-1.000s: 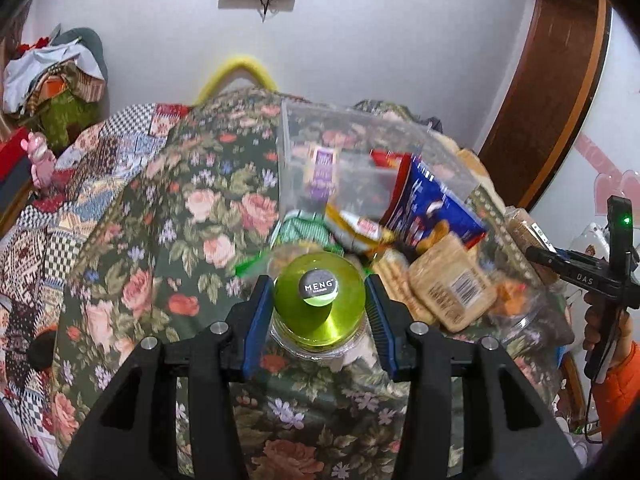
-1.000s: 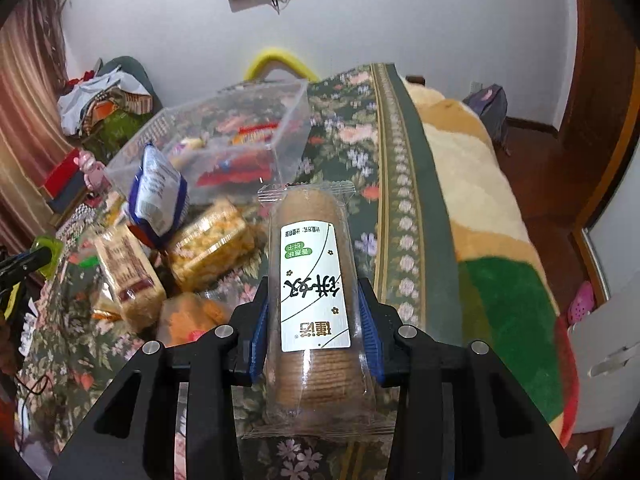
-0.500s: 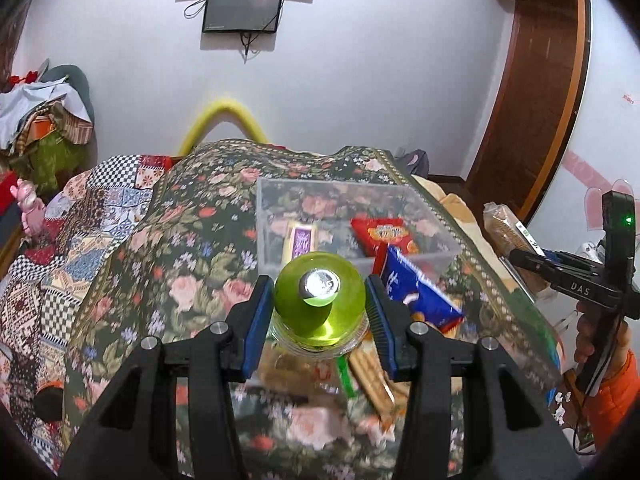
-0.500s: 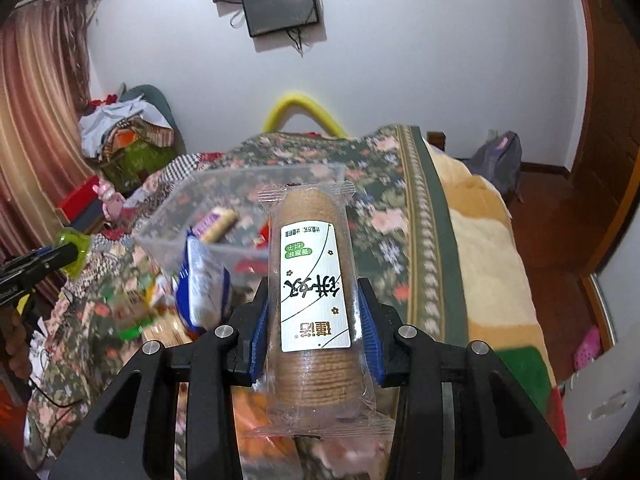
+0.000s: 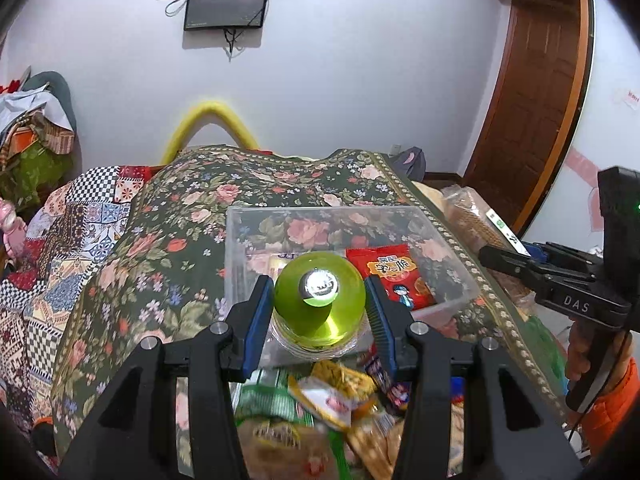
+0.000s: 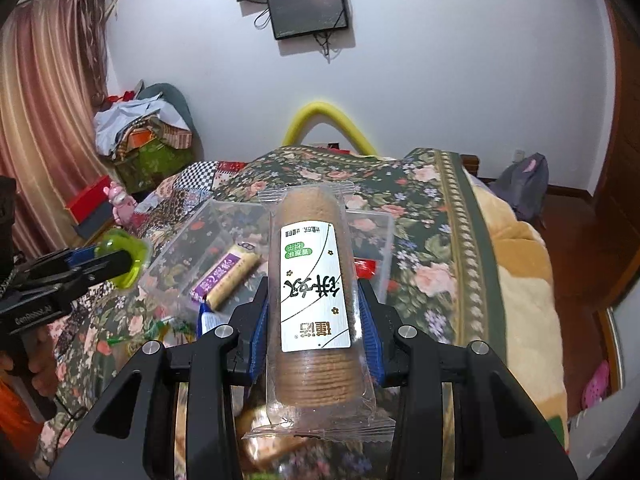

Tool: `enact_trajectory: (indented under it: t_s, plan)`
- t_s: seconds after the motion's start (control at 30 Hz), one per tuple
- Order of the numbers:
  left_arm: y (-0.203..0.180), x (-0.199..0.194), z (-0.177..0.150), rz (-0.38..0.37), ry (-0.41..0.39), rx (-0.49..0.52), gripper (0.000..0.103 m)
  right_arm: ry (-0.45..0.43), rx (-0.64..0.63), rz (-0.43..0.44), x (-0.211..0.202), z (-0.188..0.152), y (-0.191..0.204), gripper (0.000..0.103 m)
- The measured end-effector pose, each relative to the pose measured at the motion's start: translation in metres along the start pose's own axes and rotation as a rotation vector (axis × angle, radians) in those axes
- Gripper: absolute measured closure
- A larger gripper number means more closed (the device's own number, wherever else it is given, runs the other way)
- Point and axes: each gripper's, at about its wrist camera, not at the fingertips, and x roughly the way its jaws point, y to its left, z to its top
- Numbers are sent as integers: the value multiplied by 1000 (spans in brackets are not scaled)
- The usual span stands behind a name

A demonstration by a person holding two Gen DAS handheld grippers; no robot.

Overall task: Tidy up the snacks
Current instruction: 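Lower green jar and brown biscuit roll into the clear box, open both tools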

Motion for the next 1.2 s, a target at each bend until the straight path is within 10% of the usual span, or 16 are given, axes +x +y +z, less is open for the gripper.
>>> enact_trajectory:
  t_s: [0.73,1.2]
  plan:
    - [7,107,3,2,189,3,57,233,-58,54,96,11,13,66]
    - [7,54,15,13,119,7,57,174,-77,16,56,26,12,62]
